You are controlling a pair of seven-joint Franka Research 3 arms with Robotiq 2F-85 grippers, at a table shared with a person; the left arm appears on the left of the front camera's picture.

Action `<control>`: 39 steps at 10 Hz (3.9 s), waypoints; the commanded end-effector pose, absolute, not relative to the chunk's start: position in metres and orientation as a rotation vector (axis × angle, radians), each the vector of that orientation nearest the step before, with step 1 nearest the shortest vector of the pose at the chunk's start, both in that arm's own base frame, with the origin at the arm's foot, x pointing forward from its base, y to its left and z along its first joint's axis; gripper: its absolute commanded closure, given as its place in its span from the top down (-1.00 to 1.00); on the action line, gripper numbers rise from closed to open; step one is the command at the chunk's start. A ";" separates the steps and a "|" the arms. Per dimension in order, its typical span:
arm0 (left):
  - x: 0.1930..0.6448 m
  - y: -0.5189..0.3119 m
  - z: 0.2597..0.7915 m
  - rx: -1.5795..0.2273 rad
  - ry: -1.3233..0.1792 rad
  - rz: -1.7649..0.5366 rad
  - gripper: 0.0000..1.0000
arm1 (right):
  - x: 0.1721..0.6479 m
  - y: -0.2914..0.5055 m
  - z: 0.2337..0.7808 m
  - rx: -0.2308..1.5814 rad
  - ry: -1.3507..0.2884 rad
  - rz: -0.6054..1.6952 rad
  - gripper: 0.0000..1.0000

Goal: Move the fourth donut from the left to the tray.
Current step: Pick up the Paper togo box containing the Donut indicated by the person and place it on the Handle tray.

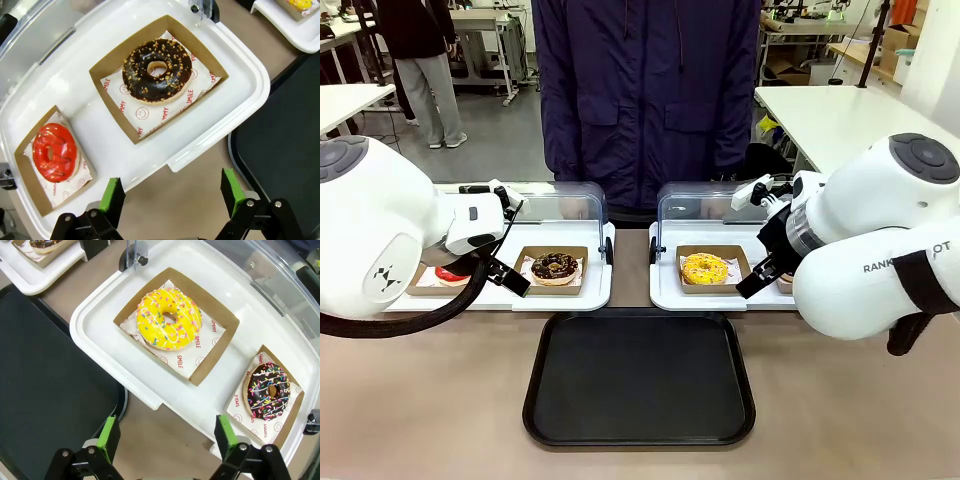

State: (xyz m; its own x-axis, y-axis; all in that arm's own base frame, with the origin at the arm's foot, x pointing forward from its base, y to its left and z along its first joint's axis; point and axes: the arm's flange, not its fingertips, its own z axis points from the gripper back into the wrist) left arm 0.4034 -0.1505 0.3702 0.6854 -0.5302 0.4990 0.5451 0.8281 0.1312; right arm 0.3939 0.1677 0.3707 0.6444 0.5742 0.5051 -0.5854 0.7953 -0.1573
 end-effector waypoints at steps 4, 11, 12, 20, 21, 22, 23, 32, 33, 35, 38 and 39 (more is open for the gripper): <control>0.403 -0.151 0.370 -0.029 -0.550 -0.602 1.00 | 0.394 0.168 0.371 0.021 -0.568 0.660 1.00; 0.435 -0.036 0.548 -0.343 -0.468 -0.794 1.00 | 0.394 0.002 0.550 0.321 -0.729 0.688 1.00; 0.436 0.003 0.561 -0.394 -0.490 -0.834 1.00 | 0.394 -0.047 0.552 0.398 -0.775 0.730 1.00; 0.418 0.193 0.533 -0.717 -0.794 -0.943 1.00 | 0.359 -0.230 0.505 0.546 -1.027 0.767 1.00; 0.421 0.198 0.529 -0.731 -0.808 -0.945 1.00 | 0.358 -0.233 0.504 0.547 -1.042 0.765 1.00; 0.421 0.196 0.521 -0.744 -0.818 -0.950 1.00 | 0.357 -0.239 0.502 0.550 -1.052 0.764 1.00; 0.418 0.199 0.510 -0.758 -0.844 -0.952 1.00 | 0.356 -0.242 0.502 0.543 -1.056 0.771 1.00; 0.416 0.193 0.510 -0.759 -0.846 -0.935 1.00 | 0.351 -0.245 0.498 0.560 -1.045 0.751 1.00; 0.416 0.193 0.510 -0.759 -0.846 -0.935 1.00 | 0.351 -0.245 0.498 0.560 -1.045 0.751 1.00; 0.416 0.193 0.510 -0.759 -0.846 -0.935 1.00 | 0.351 -0.245 0.498 0.560 -1.045 0.751 1.00; 0.416 0.193 0.510 -0.759 -0.846 -0.935 1.00 | 0.351 -0.245 0.498 0.560 -1.045 0.751 1.00; 0.416 0.193 0.510 -0.759 -0.846 -0.935 1.00 | 0.351 -0.245 0.498 0.560 -1.045 0.751 1.00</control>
